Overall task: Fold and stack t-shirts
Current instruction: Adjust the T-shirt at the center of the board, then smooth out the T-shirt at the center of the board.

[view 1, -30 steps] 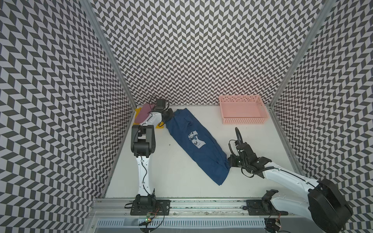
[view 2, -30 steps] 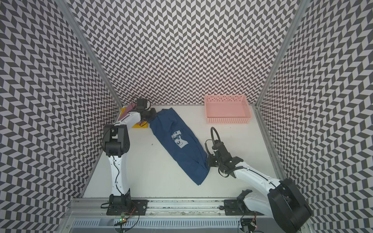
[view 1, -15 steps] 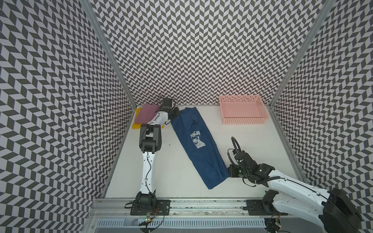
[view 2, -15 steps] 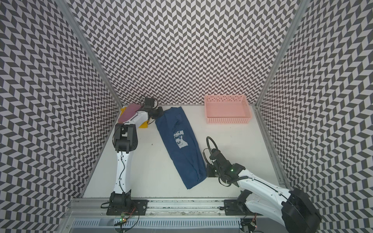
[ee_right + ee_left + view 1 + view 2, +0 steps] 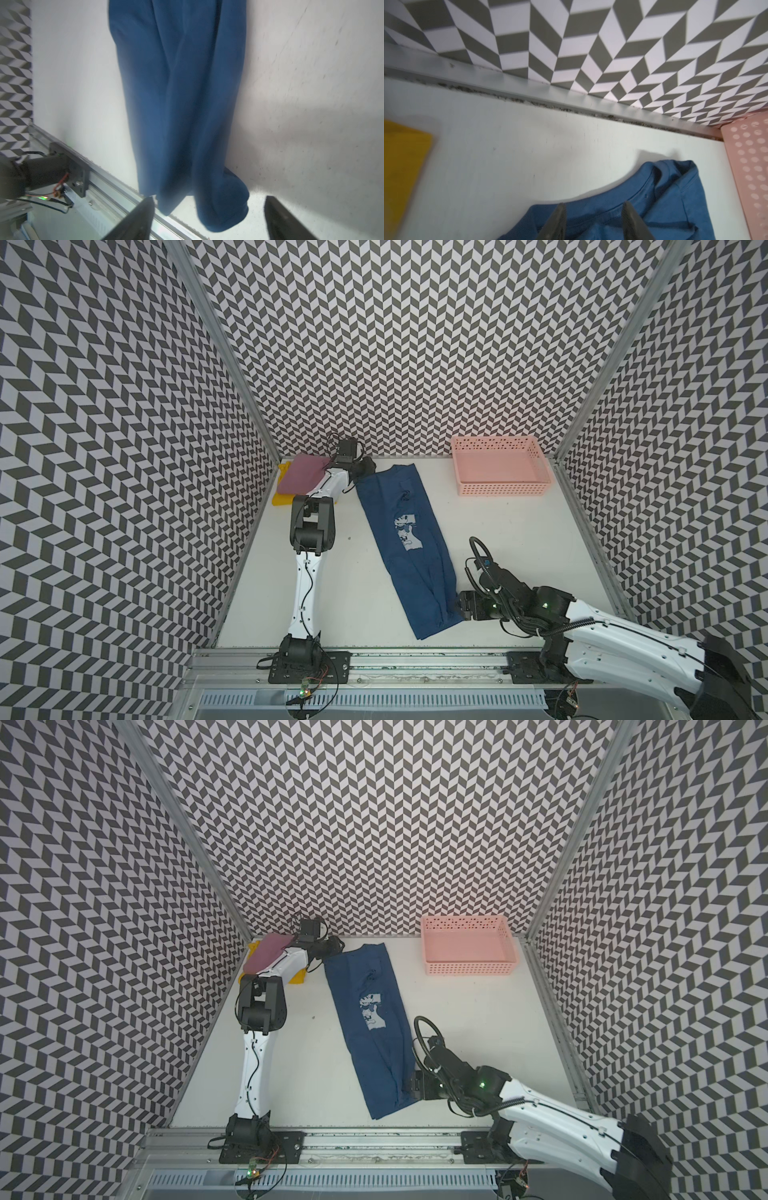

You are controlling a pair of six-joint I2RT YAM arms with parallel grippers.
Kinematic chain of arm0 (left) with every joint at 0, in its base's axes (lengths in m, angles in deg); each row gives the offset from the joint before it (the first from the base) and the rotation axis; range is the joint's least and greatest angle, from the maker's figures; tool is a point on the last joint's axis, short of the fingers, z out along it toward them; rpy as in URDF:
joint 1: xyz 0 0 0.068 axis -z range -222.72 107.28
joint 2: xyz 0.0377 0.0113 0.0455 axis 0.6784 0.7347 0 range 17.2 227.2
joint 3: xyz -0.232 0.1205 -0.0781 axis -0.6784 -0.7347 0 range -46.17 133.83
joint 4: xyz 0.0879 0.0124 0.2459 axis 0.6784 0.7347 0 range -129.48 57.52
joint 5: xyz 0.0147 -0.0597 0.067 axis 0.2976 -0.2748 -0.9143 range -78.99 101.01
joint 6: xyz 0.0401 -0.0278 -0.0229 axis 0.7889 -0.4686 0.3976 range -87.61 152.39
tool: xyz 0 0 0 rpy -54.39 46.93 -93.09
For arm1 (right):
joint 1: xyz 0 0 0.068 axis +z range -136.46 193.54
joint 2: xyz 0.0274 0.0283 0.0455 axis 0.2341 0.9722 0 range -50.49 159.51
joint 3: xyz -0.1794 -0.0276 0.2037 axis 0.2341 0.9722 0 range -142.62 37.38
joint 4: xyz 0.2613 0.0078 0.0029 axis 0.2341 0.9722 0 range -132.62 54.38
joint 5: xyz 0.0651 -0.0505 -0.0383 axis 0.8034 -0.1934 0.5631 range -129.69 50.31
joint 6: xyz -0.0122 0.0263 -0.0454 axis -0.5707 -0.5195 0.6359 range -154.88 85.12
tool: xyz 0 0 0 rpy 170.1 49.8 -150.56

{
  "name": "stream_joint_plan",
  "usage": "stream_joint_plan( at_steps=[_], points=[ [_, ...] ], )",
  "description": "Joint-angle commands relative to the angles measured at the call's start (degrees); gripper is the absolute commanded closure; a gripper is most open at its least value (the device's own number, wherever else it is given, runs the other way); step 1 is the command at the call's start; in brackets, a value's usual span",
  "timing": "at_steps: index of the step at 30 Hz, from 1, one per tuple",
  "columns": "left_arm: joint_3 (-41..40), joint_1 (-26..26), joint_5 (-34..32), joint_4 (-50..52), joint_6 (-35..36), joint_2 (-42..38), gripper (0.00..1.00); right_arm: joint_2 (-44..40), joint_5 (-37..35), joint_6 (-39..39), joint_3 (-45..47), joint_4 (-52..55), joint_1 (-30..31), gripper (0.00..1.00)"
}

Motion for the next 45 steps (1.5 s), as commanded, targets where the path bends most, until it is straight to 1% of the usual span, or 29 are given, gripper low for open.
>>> stream_joint_plan(
  at_steps=[1,2,4,6,7,9,10,13,15,17,20,21,23,25,28,32,36,43,45],
  points=[
    [-5.7,-0.6,1.7,-8.8,0.3,-11.4,0.51,-2.6,-11.6,1.7,-4.7,-2.8,0.3,0.09],
    [-7.9,-0.7,1.8,-10.5,0.0,-13.8,0.51,-2.2,-13.9,3.3,-5.5,-4.7,0.1,0.07],
    [-12.6,-0.8,1.5,-12.8,-0.7,-19.8,0.51,2.0,-17.8,7.6,-8.0,-11.2,-0.6,0.06],
    [-18.3,-0.5,0.4,-14.0,-2.2,-25.9,0.51,9.4,-17.8,11.7,-11.4,-17.0,-2.6,0.03],
    [-22.3,-0.3,-0.4,-15.2,-2.8,-29.5,0.51,13.9,-16.5,13.5,-13.7,-20.0,-4.3,0.01],
    [-32.0,0.0,-1.8,-18.7,-3.7,-37.4,0.51,24.1,-13.1,15.6,-19.9,-22.4,-7.6,0.01],
    [-36.6,0.2,-3.5,-19.5,-4.6,-41.5,0.51,29.3,-12.6,17.5,-23.6,-22.8,-8.7,0.01],
    [-49.1,0.4,-5.3,-21.7,-5.5,-52.3,0.51,42.2,-10.6,22.5,-36.4,-21.0,-12.1,0.01],
    [-55.0,0.4,-6.5,-21.0,-4.8,-58.3,0.5,48.8,-7.7,24.3,-44.5,-18.7,-15.0,0.01],
    [-59.9,0.5,-6.9,-19.9,-3.8,-63.6,0.49,53.7,-5.2,25.5,-50.0,-19.4,-17.6,0.01],
    [-66.2,0.6,-7.6,-19.3,-4.2,-70.4,0.48,59.2,-2.8,26.4,-56.4,-19.8,-20.5,0.08],
    [-67.7,0.6,-7.7,-18.7,-4.2,-72.2,0.48,60.8,-1.8,27.0,-58.0,-20.1,-21.3,0.09],
    [-69.8,0.6,-6.8,-17.9,-5.1,-74.7,0.48,63.5,-0.6,28.0,-60.3,-21.5,-22.5,0.13],
    [-71.2,1.0,-6.7,-16.0,-5.5,-76.8,0.48,65.8,3.7,28.6,-61.6,-23.3,-23.6,0.2],
    [-73.7,1.2,-7.3,-13.7,-6.1,-79.1,0.48,69.4,10.8,28.5,-64.2,-24.1,-24.3,0.2],
    [-75.8,1.3,-6.3,-11.9,-6.5,-80.4,0.48,75.0,19.8,28.4,-69.4,-19.8,-23.9,0.24],
    [-75.7,1.3,-6.1,-10.9,-5.7,-80.3,0.48,77.6,21.8,28.2,-71.1,-16.5,-23.3,0.23],
    [-74.9,1.3,-5.4,-10.3,-5.0,-79.2,0.48,77.5,22.2,27.6,-65.8,-18.6,-23.4,0.25],
    [-74.9,1.3,-5.3,-10.3,-4.9,-79.1,0.48,77.9,22.4,27.7,-65.5,-18.8,-23.4,0.27]
  ],
)
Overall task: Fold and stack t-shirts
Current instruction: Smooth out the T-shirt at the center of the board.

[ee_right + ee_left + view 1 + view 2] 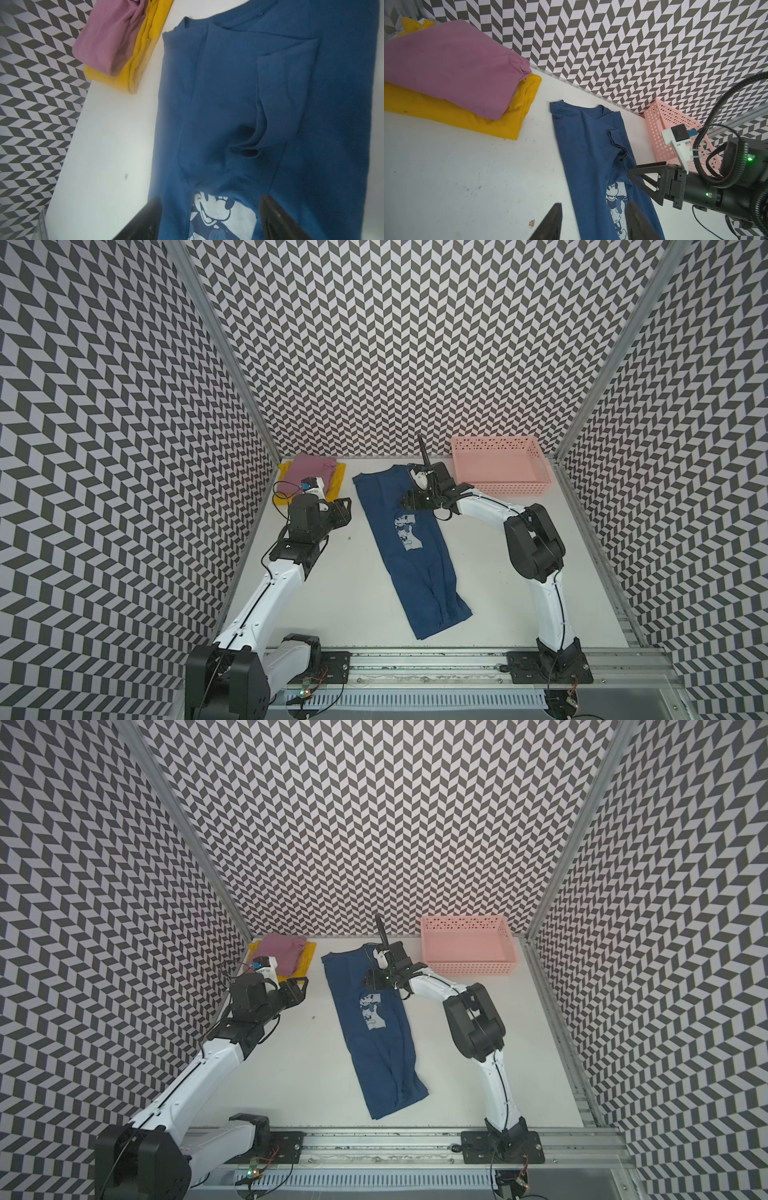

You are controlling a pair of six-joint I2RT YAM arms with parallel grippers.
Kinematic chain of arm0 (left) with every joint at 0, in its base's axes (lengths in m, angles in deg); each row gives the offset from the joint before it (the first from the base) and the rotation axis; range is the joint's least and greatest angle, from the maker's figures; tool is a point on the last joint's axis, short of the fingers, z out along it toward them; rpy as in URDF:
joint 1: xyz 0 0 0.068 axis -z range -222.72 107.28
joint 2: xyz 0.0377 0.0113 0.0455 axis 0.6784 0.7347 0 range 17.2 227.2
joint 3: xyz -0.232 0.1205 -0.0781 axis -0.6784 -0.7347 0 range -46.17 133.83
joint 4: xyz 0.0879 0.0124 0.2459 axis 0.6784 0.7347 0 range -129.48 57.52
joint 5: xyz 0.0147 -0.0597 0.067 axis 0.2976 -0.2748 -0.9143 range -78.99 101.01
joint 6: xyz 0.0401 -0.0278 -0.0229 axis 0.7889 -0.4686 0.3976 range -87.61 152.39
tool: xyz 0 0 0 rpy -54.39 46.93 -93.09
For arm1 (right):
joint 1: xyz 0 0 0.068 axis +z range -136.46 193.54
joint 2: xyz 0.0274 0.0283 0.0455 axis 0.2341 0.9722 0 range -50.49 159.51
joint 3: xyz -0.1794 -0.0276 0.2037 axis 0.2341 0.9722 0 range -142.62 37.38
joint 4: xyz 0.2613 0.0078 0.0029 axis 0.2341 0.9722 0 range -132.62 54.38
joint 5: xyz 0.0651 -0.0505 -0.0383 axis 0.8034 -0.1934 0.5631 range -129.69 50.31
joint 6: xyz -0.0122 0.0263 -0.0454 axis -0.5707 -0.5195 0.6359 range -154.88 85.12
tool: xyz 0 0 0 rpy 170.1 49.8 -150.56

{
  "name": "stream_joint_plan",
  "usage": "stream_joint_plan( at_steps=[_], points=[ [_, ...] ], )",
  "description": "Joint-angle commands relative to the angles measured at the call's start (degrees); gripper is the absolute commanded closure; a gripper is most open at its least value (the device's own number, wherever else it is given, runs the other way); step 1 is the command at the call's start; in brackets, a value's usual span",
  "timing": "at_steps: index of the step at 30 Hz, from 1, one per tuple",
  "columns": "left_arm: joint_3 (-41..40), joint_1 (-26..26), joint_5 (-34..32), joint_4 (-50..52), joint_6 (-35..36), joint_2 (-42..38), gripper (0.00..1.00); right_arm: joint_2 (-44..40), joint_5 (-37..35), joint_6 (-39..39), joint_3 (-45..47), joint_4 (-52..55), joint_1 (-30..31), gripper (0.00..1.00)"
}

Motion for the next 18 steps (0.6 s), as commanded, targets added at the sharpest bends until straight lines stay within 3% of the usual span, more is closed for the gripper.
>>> stream_joint_plan(
  at_steps=[1,18],
  points=[
    [1.0,0.3,0.9,0.7,1.0,0.1,0.48,0.8,1.5,0.5,0.8,-1.9,-0.2,0.27],
    [2.0,0.3,0.1,2.5,2.1,0.5,0.48,7.1,0.5,2.2,-4.4,-0.8,-2.6,0.42]
  ],
)
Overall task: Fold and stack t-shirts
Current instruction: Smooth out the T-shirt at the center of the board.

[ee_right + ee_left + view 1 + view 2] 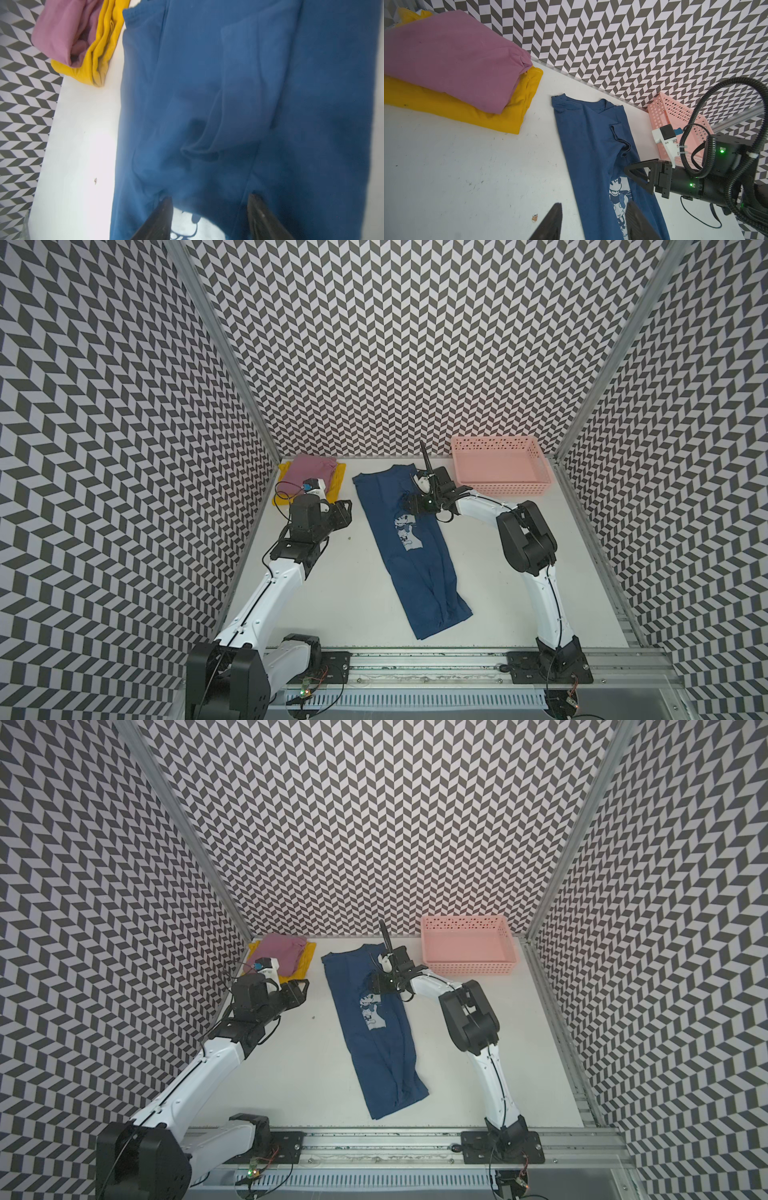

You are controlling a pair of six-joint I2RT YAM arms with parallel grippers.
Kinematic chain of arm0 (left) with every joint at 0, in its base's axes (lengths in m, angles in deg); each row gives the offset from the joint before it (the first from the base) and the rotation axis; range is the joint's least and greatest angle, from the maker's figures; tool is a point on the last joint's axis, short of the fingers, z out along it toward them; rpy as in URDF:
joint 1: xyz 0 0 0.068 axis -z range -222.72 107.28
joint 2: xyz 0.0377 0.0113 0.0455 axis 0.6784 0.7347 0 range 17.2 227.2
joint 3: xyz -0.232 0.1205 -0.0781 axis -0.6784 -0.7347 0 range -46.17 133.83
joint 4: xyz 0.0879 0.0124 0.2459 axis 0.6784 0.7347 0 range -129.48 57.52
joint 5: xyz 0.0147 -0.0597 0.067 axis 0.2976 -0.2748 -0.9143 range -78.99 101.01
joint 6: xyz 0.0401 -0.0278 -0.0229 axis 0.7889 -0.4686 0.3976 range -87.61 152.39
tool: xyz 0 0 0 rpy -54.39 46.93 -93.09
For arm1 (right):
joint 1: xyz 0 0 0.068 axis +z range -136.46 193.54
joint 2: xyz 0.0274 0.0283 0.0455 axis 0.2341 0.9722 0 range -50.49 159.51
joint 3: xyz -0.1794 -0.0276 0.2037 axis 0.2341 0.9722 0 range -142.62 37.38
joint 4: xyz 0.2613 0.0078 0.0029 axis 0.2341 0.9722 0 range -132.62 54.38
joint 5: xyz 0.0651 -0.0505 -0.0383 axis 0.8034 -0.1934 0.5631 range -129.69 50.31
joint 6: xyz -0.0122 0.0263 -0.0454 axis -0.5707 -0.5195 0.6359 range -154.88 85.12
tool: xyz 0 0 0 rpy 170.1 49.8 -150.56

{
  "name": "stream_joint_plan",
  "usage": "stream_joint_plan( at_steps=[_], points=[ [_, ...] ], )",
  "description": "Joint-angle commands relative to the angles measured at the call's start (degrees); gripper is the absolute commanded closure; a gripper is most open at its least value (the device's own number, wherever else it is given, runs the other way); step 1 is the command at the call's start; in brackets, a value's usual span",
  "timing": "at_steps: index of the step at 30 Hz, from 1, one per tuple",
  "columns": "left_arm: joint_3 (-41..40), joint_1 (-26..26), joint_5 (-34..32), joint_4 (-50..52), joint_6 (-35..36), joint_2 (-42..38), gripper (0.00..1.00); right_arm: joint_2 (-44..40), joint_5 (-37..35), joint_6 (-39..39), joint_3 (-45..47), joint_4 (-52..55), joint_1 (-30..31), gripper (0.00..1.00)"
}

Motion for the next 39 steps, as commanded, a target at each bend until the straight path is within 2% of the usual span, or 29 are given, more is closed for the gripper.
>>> stream_joint_plan(
  at_steps=[1,17,39],
  points=[
    [1.8,0.3,0.1,1.1,1.3,0.1,0.48,1.6,-0.5,1.2,-2.4,-0.3,-0.5,0.41],
    [1.8,0.3,0.1,1.2,1.7,0.9,0.48,4.5,2.8,1.0,-7.2,0.2,-0.8,0.46],
    [1.7,0.3,0.1,1.3,1.9,0.8,0.48,7.8,3.3,1.5,-11.5,1.2,-0.8,0.55]
  ],
)
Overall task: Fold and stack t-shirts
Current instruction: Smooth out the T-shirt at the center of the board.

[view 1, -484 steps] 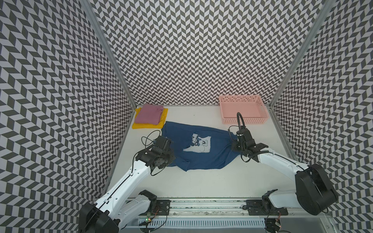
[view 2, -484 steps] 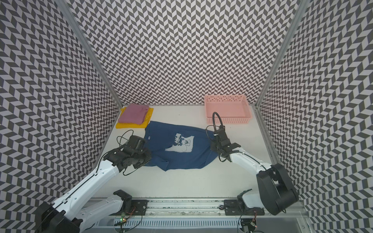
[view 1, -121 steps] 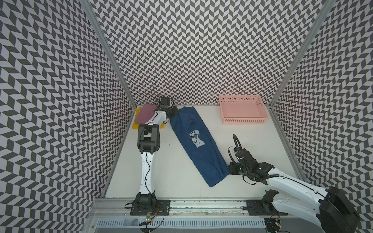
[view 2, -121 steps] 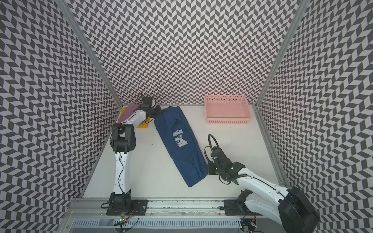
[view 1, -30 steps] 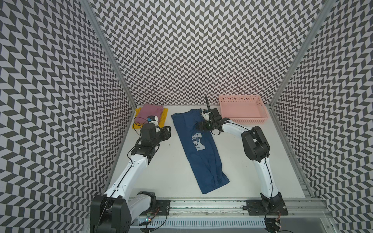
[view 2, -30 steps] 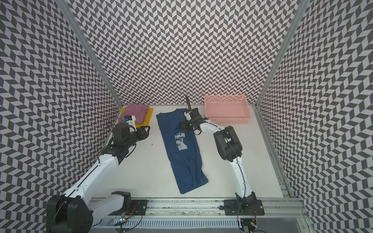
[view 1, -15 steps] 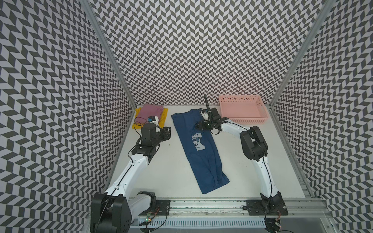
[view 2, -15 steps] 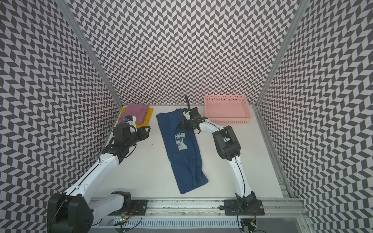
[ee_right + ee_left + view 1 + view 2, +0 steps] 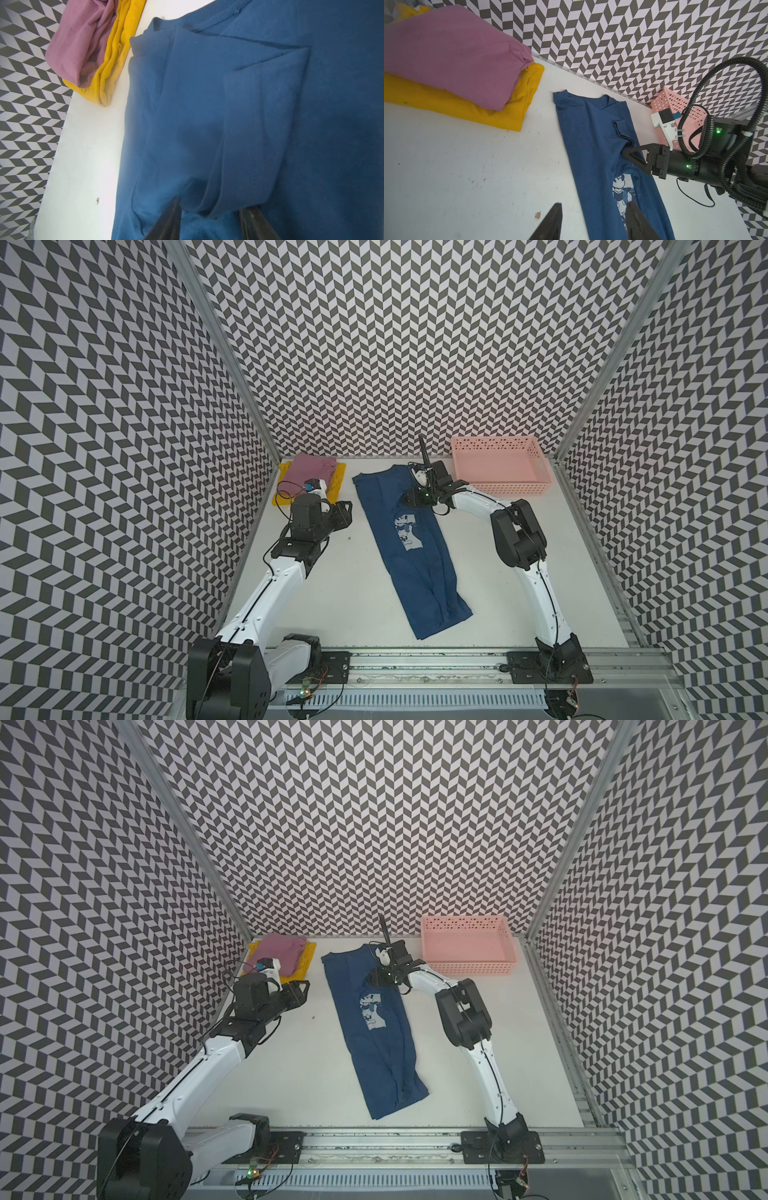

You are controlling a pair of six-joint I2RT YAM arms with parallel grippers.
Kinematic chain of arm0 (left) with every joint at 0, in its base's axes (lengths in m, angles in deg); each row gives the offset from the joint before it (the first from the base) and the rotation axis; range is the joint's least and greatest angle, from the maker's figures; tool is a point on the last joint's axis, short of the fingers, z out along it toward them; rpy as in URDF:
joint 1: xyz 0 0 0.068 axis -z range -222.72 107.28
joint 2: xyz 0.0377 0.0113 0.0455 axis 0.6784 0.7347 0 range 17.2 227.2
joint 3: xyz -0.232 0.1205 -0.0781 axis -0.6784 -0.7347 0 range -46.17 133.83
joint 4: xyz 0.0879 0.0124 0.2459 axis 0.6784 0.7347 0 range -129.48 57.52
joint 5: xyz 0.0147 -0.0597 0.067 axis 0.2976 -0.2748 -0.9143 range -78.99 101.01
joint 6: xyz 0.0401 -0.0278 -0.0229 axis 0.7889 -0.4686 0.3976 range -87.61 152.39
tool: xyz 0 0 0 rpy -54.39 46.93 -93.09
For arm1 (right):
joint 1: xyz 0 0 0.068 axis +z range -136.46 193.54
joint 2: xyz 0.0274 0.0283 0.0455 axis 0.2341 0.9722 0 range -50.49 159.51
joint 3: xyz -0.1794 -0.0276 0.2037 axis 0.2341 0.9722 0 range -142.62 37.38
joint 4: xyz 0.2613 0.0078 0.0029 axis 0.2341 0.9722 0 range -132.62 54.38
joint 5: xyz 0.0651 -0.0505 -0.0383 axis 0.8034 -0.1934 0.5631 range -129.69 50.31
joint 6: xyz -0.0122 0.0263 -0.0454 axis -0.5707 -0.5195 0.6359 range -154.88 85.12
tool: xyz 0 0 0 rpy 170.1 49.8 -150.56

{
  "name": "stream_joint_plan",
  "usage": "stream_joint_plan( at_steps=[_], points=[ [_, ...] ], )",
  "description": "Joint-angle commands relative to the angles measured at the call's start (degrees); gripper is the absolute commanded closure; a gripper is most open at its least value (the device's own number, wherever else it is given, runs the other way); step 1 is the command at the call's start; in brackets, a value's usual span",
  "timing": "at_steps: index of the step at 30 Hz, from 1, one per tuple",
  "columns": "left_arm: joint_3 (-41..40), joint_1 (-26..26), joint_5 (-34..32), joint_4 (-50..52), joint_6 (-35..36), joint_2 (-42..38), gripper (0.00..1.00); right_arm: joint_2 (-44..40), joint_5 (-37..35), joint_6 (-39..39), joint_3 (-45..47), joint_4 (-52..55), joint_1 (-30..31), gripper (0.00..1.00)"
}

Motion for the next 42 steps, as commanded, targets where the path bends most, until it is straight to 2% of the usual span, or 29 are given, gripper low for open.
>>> stream_joint_plan(
  at_steps=[1,5,8,17,25,42],
  points=[
    [1.6,0.3,0.2,0.8,1.1,0.0,0.48,1.2,0.7,1.1,-1.2,-0.5,-0.1,0.58],
    [1.6,0.3,0.2,0.7,1.1,0.0,0.48,1.4,0.8,1.0,-1.1,-0.6,-0.1,0.66],
    [1.7,0.3,0.2,0.7,1.2,0.1,0.48,1.7,1.3,0.9,-1.1,-1.0,0.0,0.77],
    [1.8,0.3,0.3,0.8,1.3,0.4,0.48,1.5,0.4,1.0,-0.8,-1.0,0.0,1.0],
    [1.7,0.3,0.9,0.6,1.1,0.5,0.48,-5.3,-6.1,2.2,5.9,-2.2,-0.2,1.0],
    [1.6,0.3,1.3,0.9,1.1,0.3,0.48,-12.1,-7.9,2.5,11.8,-2.8,-1.0,1.0]
  ],
)
